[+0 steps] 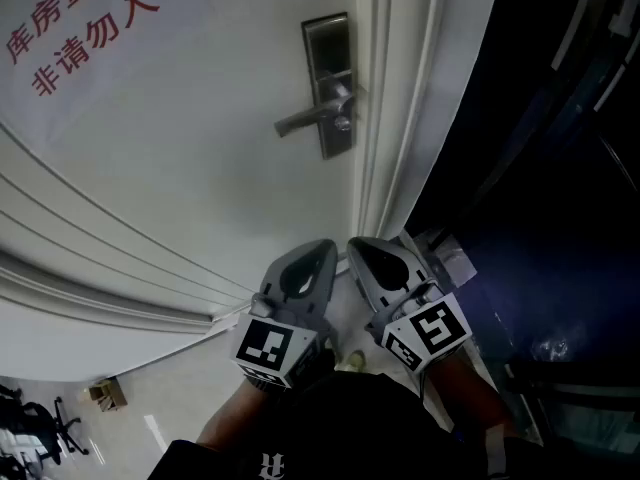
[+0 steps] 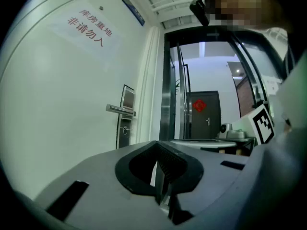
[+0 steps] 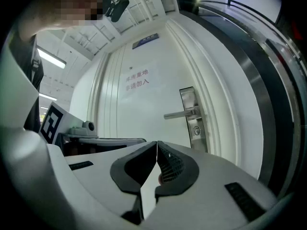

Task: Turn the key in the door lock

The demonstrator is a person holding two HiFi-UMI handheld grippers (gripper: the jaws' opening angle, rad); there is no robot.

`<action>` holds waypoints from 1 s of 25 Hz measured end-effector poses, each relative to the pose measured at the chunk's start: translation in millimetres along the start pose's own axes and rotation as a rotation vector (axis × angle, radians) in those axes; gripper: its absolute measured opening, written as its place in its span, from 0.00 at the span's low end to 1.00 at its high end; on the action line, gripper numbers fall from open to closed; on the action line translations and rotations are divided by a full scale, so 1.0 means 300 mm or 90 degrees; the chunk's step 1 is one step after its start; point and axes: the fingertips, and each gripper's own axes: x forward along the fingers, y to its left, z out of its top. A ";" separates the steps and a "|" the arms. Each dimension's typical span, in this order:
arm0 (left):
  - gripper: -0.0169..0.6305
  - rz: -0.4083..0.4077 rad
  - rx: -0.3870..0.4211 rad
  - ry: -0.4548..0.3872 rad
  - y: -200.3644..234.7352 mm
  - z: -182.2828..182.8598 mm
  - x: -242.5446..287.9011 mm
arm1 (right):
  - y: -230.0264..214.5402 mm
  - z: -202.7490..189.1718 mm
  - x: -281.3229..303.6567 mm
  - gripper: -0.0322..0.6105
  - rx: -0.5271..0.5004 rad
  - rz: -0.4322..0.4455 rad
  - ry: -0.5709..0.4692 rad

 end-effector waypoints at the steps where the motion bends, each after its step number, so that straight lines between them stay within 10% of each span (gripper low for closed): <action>1: 0.04 -0.001 0.003 -0.004 0.015 0.003 0.016 | -0.015 0.001 0.016 0.07 -0.003 -0.003 -0.002; 17: 0.04 -0.075 0.016 -0.021 0.300 0.038 0.295 | -0.315 0.069 0.348 0.07 -0.180 -0.110 0.012; 25: 0.04 -0.087 0.011 0.003 0.355 0.005 0.345 | -0.404 0.036 0.451 0.20 -0.560 -0.179 0.108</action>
